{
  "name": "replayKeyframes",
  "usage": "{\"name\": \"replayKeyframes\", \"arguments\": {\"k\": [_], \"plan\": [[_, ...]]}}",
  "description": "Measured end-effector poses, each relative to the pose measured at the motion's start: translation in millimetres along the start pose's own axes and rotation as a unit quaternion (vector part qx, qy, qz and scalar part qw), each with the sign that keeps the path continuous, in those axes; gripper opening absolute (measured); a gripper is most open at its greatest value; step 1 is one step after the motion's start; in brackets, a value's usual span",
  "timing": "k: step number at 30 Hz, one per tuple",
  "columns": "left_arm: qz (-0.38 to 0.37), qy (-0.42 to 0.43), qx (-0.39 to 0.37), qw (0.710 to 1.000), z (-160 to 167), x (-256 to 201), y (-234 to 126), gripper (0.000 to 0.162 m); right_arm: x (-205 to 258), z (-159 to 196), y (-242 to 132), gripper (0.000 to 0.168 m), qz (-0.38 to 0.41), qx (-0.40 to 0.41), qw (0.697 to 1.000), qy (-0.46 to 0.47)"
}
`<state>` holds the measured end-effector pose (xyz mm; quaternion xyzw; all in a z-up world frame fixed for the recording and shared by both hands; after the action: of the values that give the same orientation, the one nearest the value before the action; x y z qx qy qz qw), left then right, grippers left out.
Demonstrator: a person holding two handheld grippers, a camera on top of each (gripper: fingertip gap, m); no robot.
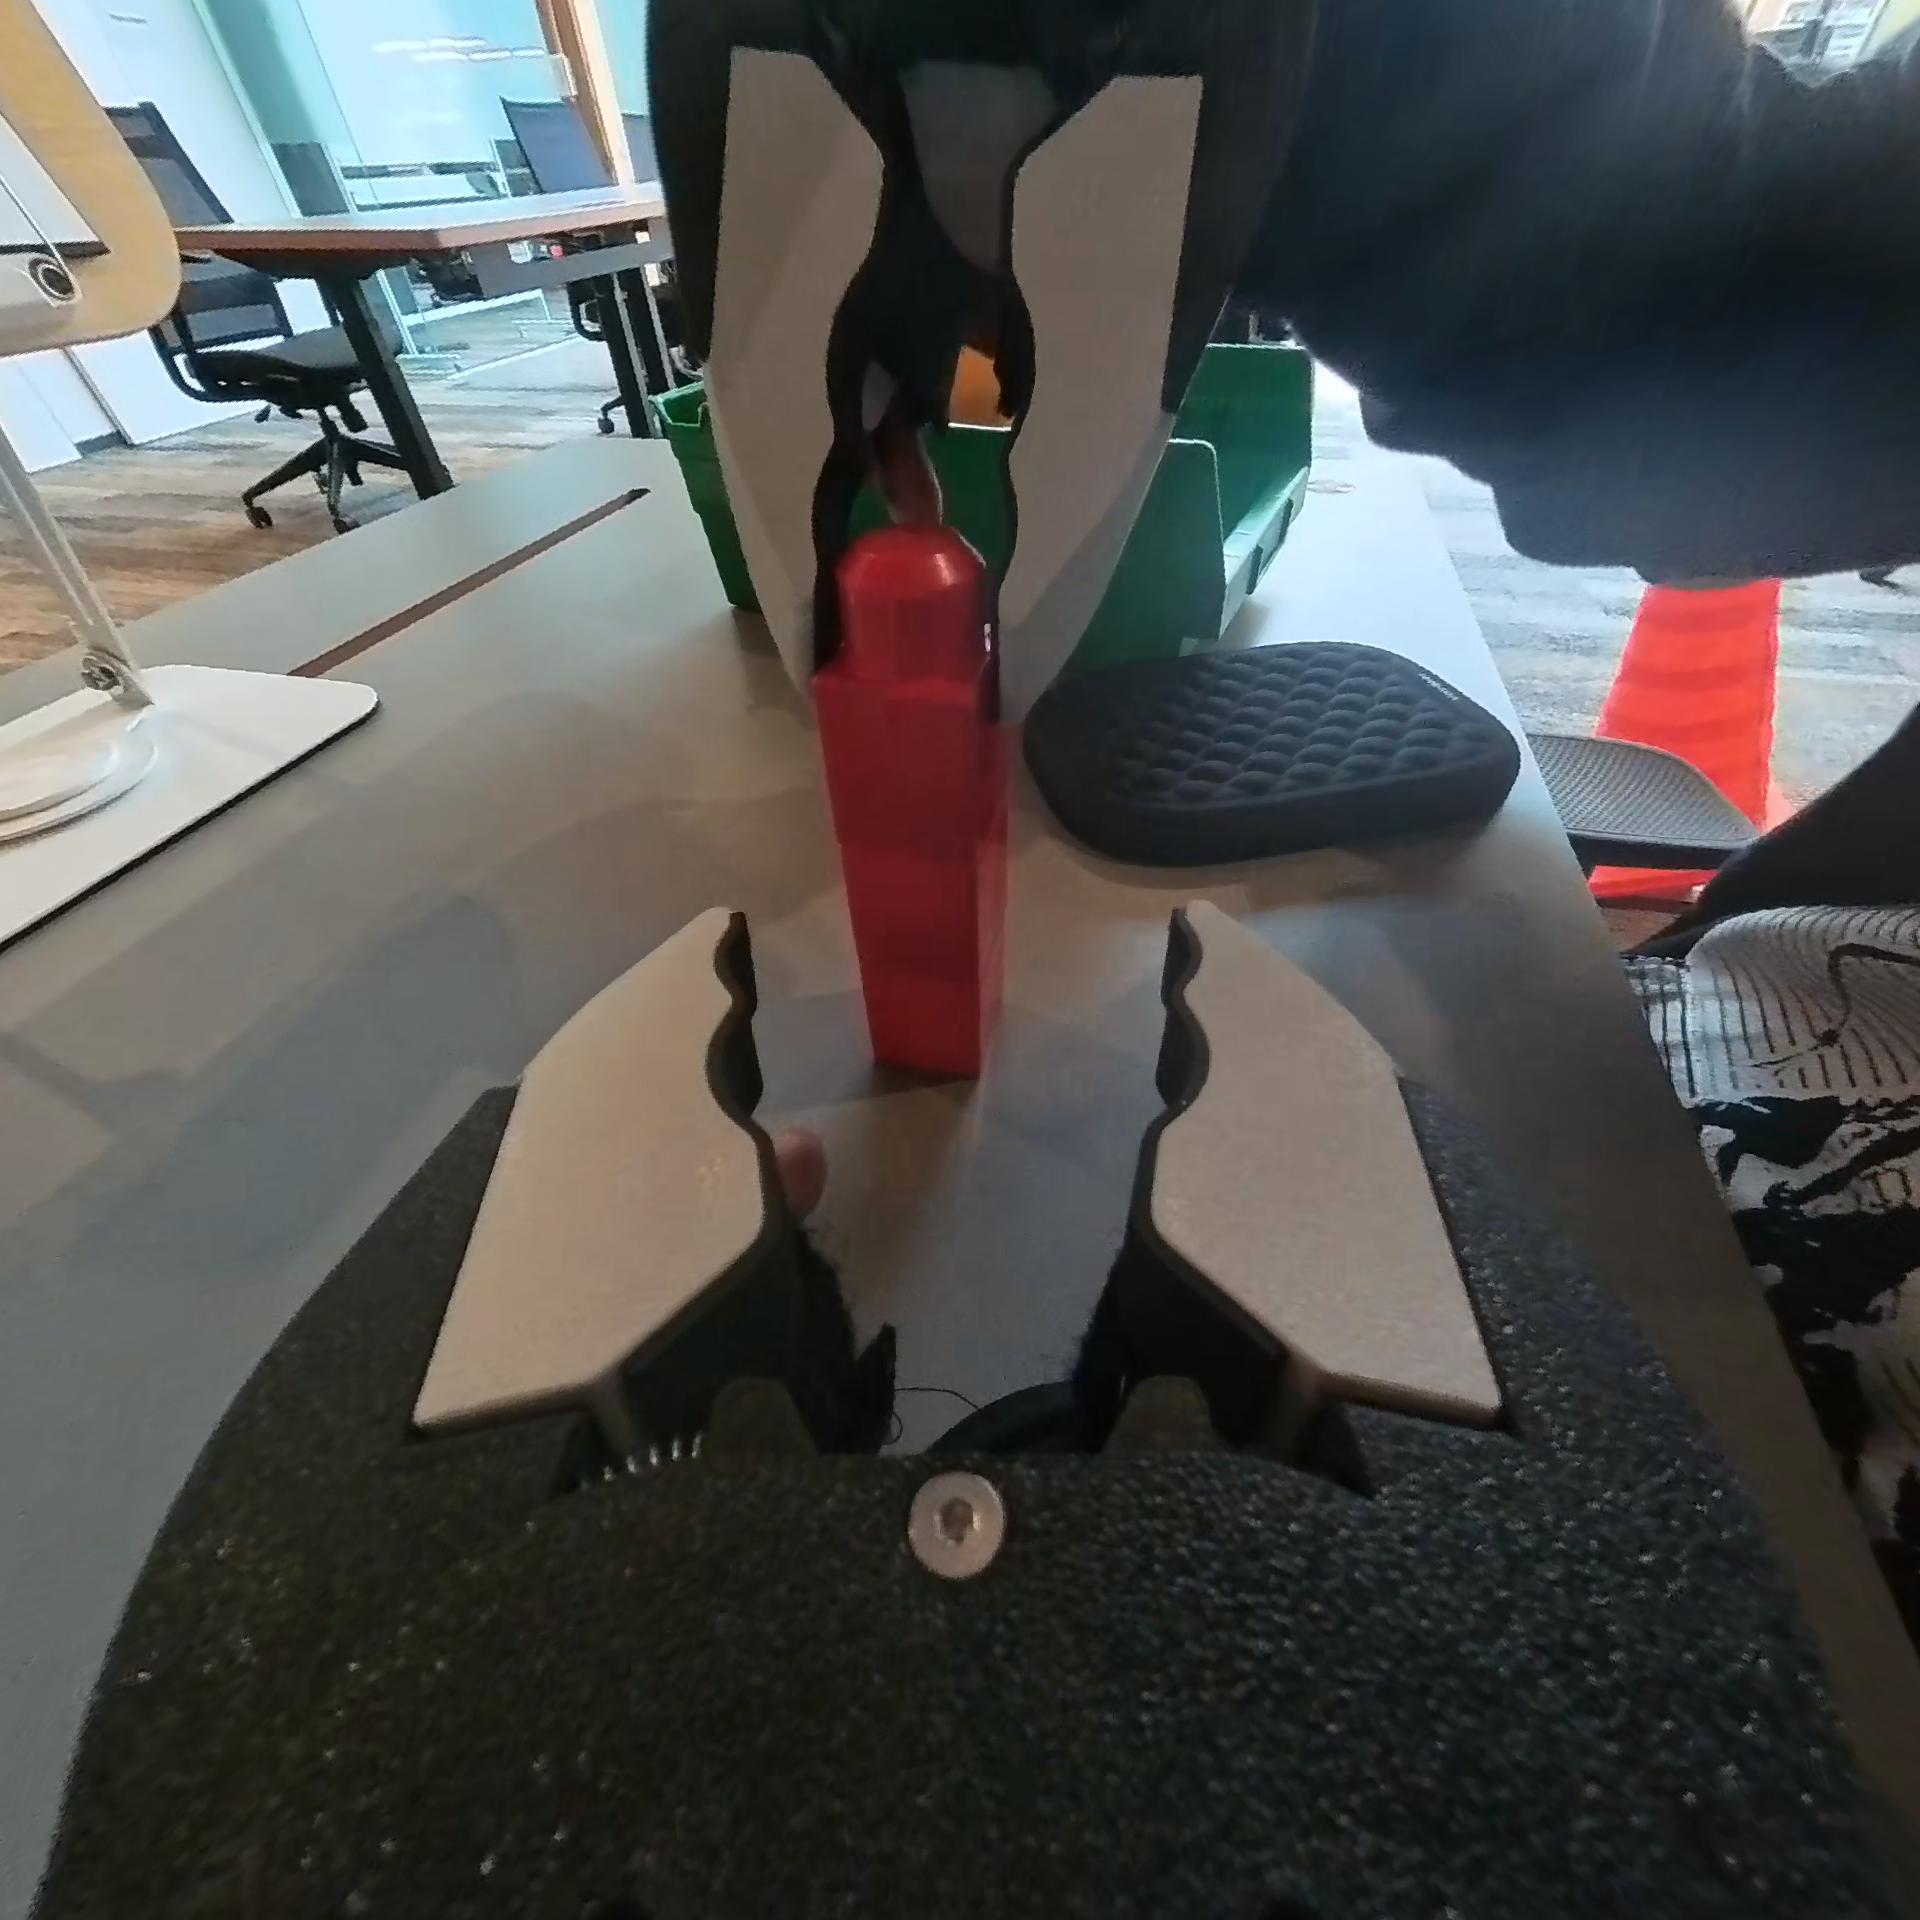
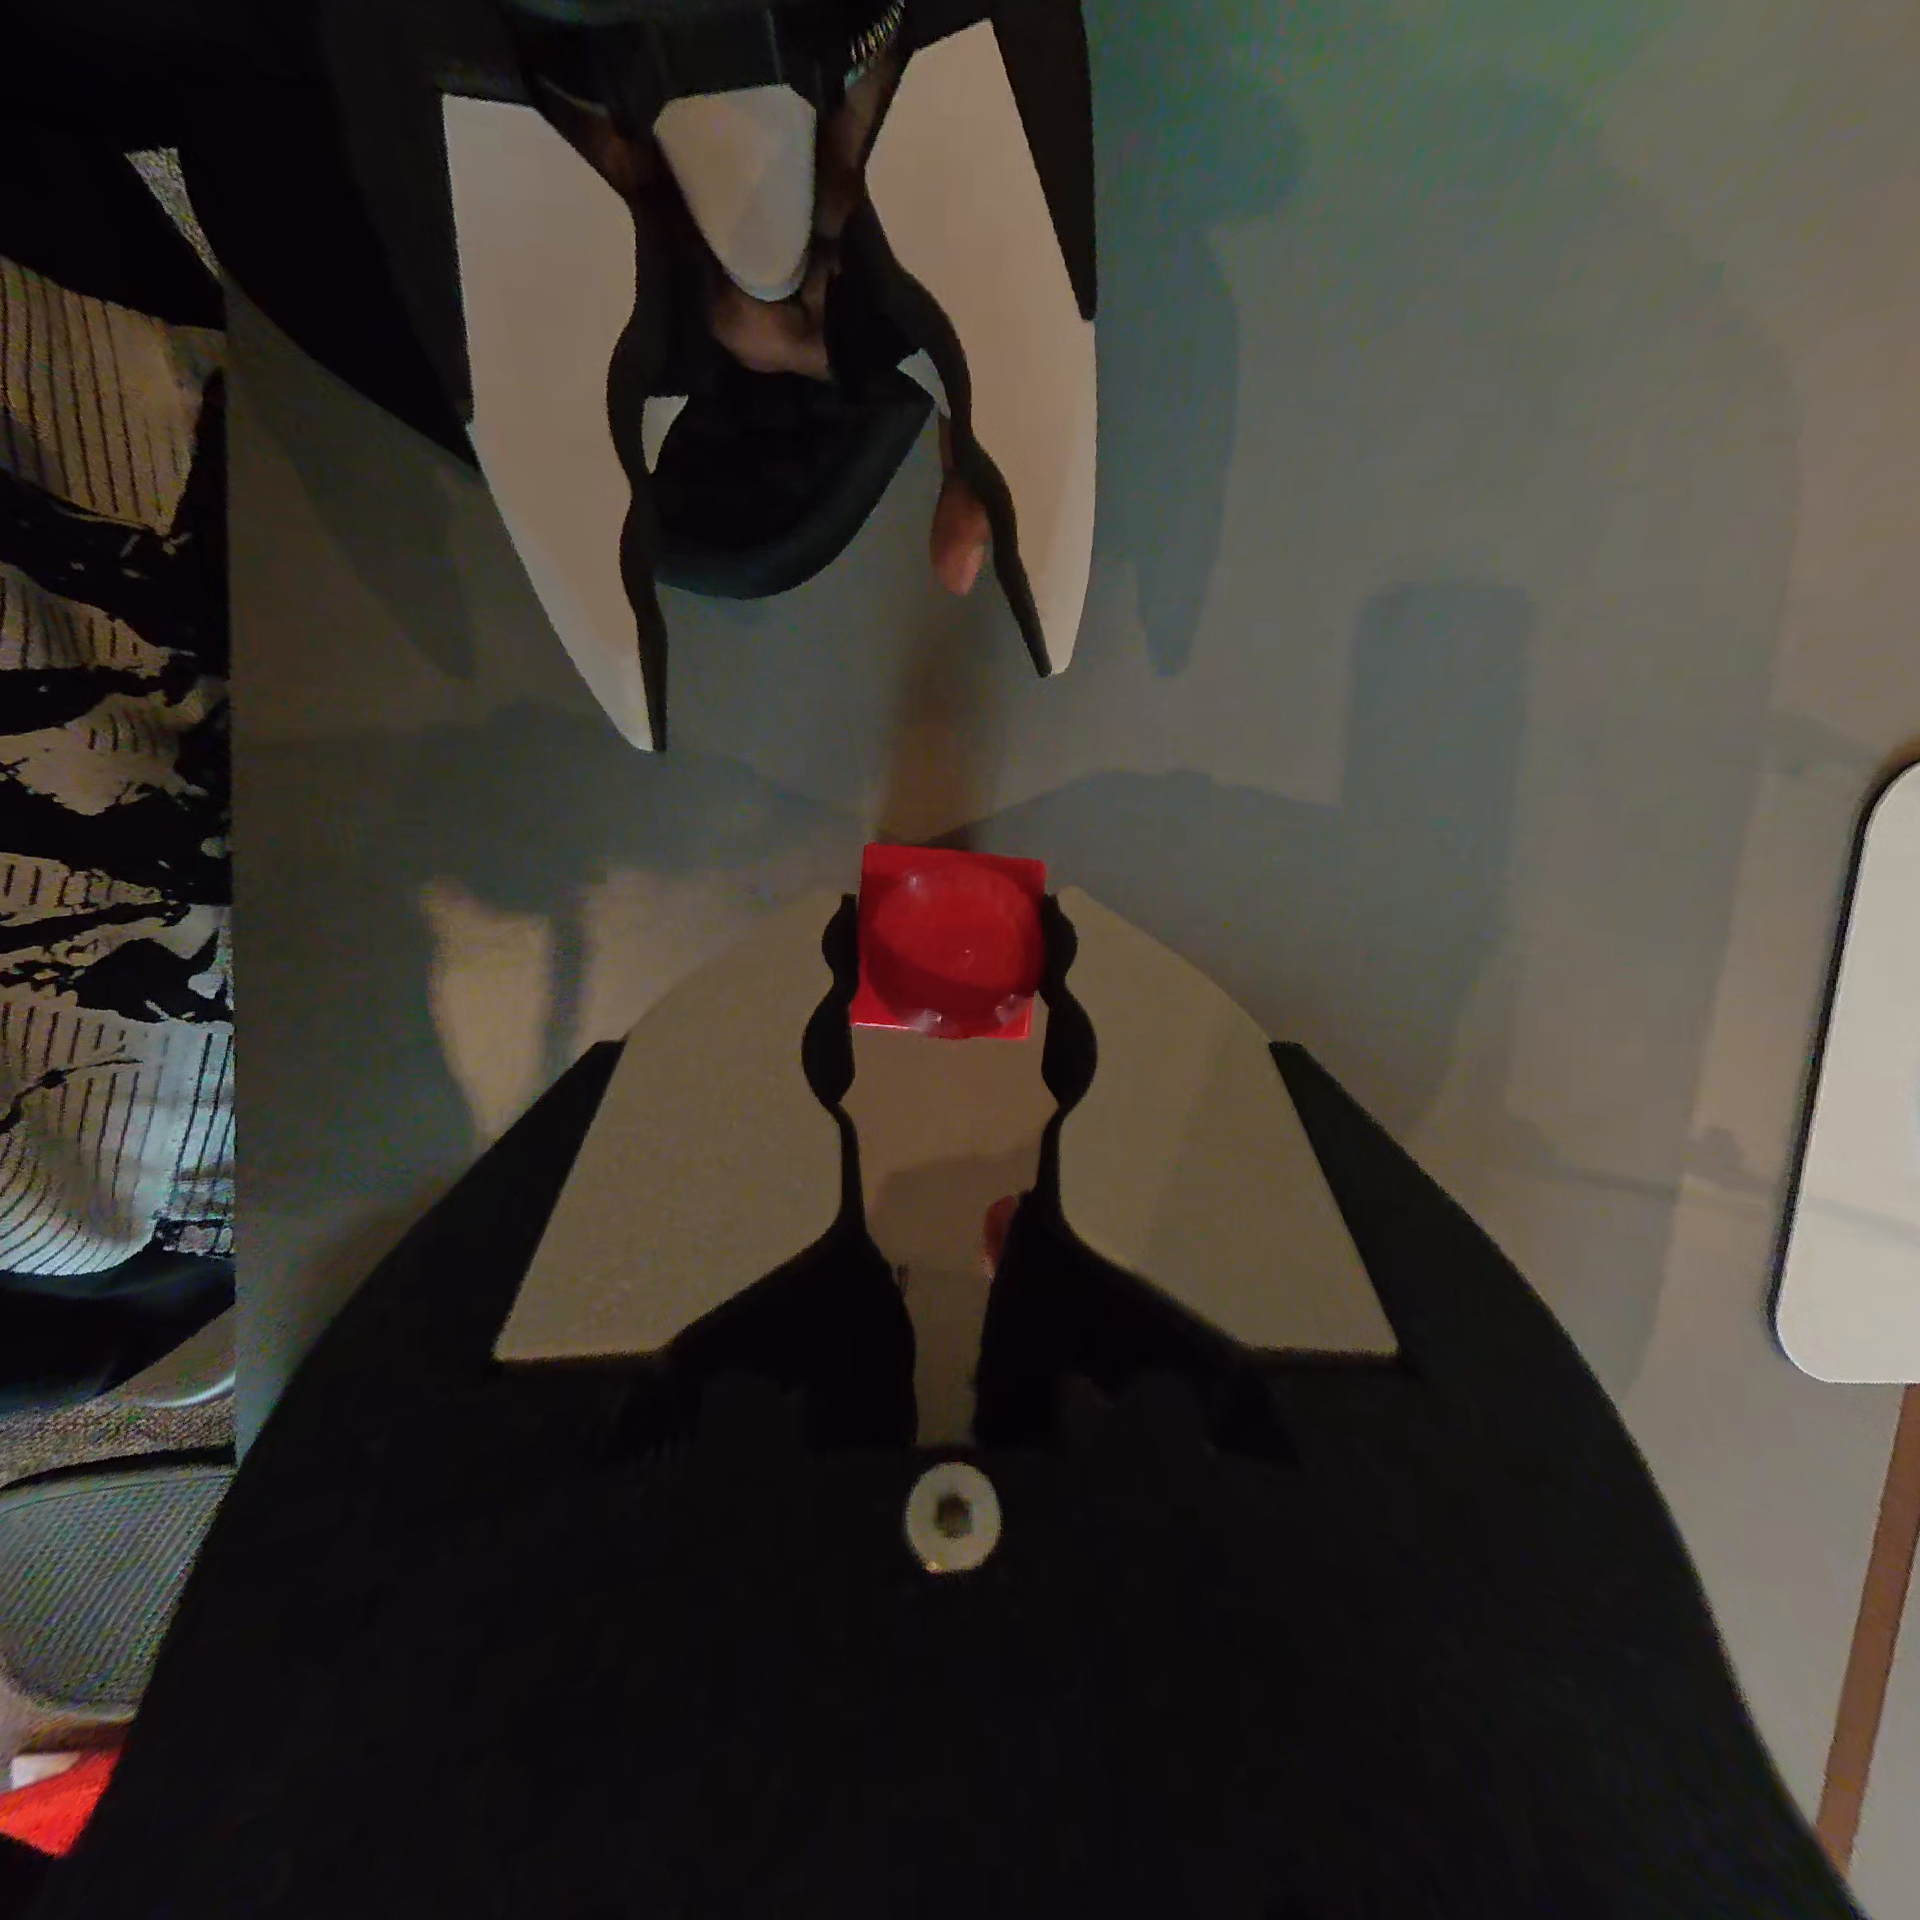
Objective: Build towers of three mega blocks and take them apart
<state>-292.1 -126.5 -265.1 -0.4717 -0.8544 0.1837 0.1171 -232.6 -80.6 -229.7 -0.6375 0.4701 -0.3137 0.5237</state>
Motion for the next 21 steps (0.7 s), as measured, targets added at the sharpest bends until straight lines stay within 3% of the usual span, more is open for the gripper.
{"name": "replayKeyframes", "arguments": {"k": [1,11,15,21], "plan": [[0.0,-0.001,0.0,1.0,-0.1,0.2,-0.1,0.075,0.0,0.0,0.0,0.033,0.0,-0.003,1.0,0.001],[-0.003,-0.013,-0.013,1.0,-1.3,3.3,-2.7,0.074,-1.0,4.2,-15.7,0.033,0.019,-0.037,0.999,0.021],[-0.005,-0.011,-0.013,1.0,-1.2,3.0,-2.7,0.074,-4.3,15.6,-52.3,0.033,0.037,-0.051,0.997,0.043],[-0.005,-0.008,-0.007,1.0,-0.4,2.5,-1.6,0.072,-21.7,61.6,-139.1,0.033,0.11,-0.055,0.985,0.119]]}}
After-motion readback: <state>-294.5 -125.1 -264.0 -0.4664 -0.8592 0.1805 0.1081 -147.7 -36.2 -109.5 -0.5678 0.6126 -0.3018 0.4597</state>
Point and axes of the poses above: each gripper's, where its closed fingertips meet, y out along the fingers, z out of its underside, x = y × z across the jaws, the point moved 3 cm from there along -y, back along the fingers, and after that the axes turned 13 degrees about x, right-handed, at the moved point
